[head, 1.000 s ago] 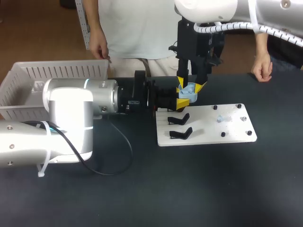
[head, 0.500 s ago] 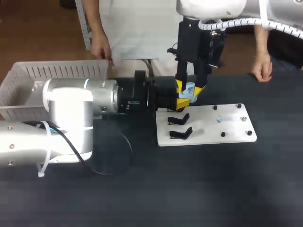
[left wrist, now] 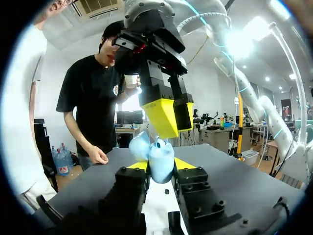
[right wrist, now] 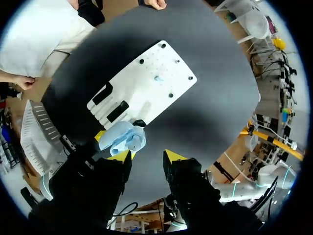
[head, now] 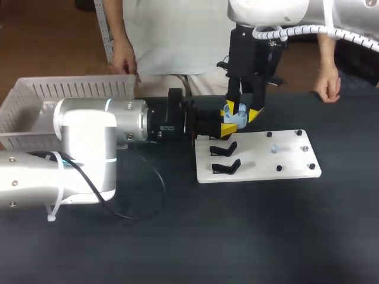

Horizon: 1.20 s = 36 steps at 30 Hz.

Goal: Pick up each earbud case from the left stands, insert the matching earbuds, close the lid, and place the case in the box.

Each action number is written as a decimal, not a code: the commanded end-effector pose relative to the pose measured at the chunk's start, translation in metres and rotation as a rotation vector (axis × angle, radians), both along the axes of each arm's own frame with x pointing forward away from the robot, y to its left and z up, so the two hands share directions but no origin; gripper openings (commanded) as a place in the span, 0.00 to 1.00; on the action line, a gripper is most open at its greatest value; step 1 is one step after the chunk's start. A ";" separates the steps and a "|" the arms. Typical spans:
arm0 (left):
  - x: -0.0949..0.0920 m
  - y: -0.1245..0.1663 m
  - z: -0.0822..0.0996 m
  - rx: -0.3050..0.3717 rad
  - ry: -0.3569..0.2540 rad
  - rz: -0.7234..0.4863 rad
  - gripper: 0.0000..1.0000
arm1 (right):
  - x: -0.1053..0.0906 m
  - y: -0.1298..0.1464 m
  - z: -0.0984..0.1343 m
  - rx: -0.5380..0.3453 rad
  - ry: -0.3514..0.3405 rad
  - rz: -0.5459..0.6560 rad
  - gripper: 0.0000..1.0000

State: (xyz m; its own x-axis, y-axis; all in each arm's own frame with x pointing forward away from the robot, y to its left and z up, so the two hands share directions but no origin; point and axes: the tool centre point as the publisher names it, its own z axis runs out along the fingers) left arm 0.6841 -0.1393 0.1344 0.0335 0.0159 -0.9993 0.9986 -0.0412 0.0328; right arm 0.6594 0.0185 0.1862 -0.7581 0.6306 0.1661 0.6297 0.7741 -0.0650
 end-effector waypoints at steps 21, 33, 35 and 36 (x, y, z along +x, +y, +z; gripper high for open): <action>0.000 0.000 -0.001 -0.003 -0.003 0.003 0.00 | -0.024 -0.065 0.002 0.092 -0.232 0.474 0.45; 0.000 0.000 -0.001 -0.003 -0.003 0.003 0.00 | -0.011 -0.101 -0.035 0.108 -0.327 0.758 0.49; 0.000 0.000 -0.001 -0.003 -0.003 0.003 0.00 | -0.007 -0.106 -0.044 0.124 -0.325 0.776 0.47; 0.000 0.000 -0.001 -0.003 -0.003 0.003 0.00 | -0.005 -0.107 -0.049 0.128 -0.325 0.782 0.48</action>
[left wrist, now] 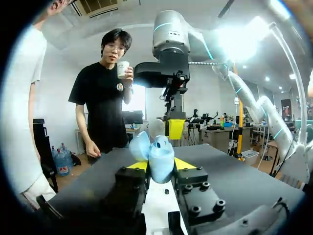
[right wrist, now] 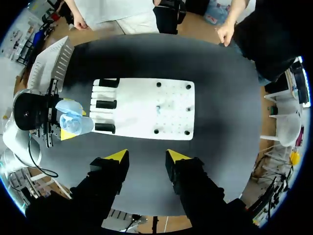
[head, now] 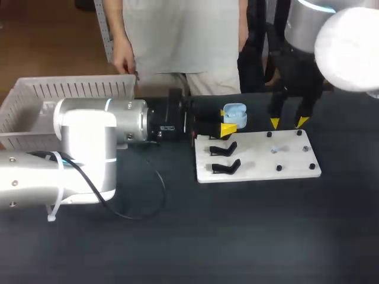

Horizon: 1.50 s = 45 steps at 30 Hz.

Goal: Pick up each earbud case from the left stands, insert the matching earbuds, close the lid, and place the case in the box.

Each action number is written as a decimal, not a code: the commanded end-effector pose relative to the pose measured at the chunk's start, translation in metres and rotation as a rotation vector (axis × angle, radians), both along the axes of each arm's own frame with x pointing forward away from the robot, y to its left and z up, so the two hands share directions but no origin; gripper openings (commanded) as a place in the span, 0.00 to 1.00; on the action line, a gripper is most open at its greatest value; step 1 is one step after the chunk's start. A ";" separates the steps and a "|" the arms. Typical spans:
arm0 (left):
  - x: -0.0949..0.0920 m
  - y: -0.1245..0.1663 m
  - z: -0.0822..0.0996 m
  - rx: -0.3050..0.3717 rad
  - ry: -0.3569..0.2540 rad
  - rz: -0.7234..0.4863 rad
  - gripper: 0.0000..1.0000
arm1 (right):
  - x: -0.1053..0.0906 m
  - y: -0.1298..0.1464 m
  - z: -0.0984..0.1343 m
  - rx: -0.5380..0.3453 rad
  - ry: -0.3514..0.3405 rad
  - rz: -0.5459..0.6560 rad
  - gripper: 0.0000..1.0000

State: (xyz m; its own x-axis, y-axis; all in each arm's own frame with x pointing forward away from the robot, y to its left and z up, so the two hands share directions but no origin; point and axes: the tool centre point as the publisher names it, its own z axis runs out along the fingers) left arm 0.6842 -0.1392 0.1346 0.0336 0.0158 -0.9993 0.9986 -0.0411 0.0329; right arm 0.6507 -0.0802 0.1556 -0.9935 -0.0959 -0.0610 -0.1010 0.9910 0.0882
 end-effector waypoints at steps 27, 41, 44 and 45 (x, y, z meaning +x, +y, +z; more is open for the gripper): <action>0.000 0.000 -0.001 -0.003 -0.003 0.003 0.00 | 0.056 0.003 -0.105 0.080 0.053 -0.227 0.43; 0.000 0.000 -0.001 -0.003 -0.003 0.003 0.00 | 0.066 0.000 -0.123 0.066 0.073 -0.294 0.40; 0.000 0.000 -0.001 -0.003 -0.003 0.003 0.00 | 0.066 -0.002 -0.125 0.064 0.075 -0.300 0.38; 0.000 0.000 -0.001 -0.003 -0.003 0.003 0.00 | 0.065 -0.002 -0.126 0.064 0.078 -0.300 0.38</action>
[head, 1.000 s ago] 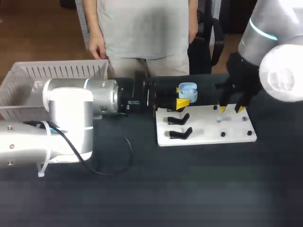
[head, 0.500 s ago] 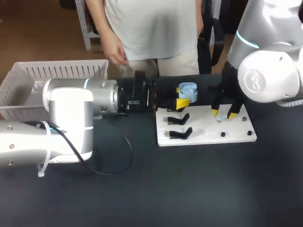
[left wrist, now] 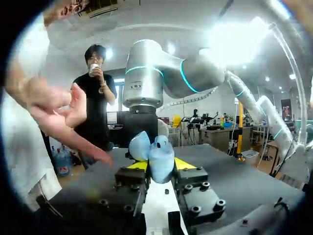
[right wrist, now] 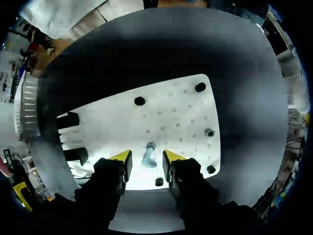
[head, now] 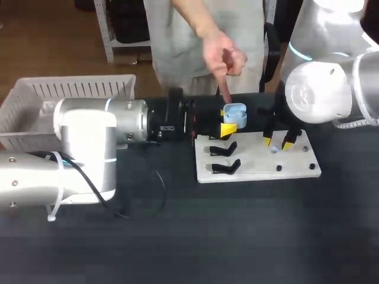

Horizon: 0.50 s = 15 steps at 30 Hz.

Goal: Pick up each earbud case from the left stands, insert the matching earbuds, close the lid, and place the case in the box.

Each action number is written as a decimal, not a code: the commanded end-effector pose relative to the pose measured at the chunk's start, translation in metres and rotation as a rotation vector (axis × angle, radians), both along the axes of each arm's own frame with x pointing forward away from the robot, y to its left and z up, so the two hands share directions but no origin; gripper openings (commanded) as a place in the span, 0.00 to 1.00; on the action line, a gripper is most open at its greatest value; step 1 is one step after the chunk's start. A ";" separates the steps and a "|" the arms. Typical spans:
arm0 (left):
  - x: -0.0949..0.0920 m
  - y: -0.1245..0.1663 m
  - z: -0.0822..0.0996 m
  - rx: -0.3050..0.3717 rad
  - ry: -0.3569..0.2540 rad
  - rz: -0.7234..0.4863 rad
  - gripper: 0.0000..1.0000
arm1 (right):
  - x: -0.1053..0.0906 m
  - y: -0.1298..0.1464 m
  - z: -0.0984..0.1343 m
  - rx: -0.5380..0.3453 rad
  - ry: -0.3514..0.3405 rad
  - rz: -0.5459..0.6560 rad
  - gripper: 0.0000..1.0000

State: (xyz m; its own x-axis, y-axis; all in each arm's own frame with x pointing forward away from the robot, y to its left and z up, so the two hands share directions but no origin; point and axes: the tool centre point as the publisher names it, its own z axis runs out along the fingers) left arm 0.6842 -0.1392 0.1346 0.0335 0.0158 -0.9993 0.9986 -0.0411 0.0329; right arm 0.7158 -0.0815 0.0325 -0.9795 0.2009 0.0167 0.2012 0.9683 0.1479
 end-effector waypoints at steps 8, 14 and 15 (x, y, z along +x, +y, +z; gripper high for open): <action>0.000 0.000 -0.001 -0.003 -0.003 0.003 0.00 | -0.004 -0.002 -0.004 0.001 0.009 0.004 0.30; 0.000 0.000 -0.001 -0.003 -0.003 0.003 0.00 | -0.005 -0.003 -0.003 0.005 0.012 0.004 0.31; 0.000 0.000 -0.001 -0.003 -0.003 0.003 0.00 | -0.005 -0.003 -0.003 0.005 0.012 0.005 0.30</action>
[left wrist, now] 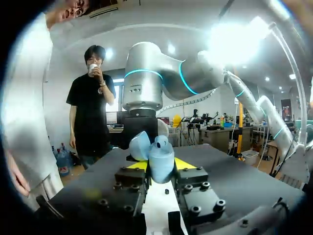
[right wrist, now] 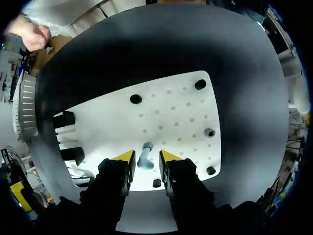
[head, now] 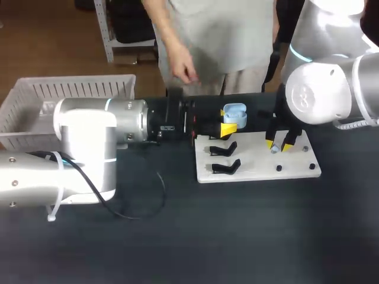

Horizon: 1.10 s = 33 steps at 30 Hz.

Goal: Pick up each earbud case from the left stands, insert the matching earbuds, close the lid, and place the case in the box.

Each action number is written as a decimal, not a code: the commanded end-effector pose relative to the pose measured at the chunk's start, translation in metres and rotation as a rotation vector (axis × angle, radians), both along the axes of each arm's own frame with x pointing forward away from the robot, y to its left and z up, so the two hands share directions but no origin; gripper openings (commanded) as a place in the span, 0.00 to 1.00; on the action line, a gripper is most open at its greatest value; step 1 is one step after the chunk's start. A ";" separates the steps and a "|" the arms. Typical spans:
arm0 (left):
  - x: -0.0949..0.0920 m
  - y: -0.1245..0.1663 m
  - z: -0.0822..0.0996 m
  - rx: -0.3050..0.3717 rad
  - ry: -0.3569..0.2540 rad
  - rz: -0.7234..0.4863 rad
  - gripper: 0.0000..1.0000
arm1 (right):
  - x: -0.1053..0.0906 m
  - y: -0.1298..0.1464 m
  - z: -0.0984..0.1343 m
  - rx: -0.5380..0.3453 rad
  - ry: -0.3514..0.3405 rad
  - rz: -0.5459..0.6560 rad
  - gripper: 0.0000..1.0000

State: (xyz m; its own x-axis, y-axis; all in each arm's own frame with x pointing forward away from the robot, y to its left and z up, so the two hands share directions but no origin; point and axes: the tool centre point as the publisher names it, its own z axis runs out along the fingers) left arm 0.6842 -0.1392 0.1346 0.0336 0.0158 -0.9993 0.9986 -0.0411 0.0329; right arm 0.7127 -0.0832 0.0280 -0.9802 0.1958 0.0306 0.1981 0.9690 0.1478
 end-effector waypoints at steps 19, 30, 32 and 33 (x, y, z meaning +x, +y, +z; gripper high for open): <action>0.000 0.000 -0.001 -0.003 -0.003 0.003 0.00 | -0.005 0.003 -0.002 -0.004 0.016 0.006 0.16; 0.000 0.000 -0.001 -0.003 -0.003 0.003 0.00 | -0.008 0.003 0.010 0.004 -0.001 0.003 0.00; 0.000 0.000 -0.001 -0.003 -0.003 0.003 0.00 | -0.010 0.002 0.015 0.008 -0.004 0.004 0.00; 0.000 0.000 -0.001 -0.003 -0.003 0.003 0.00 | -0.011 0.002 0.018 0.008 -0.009 0.007 0.00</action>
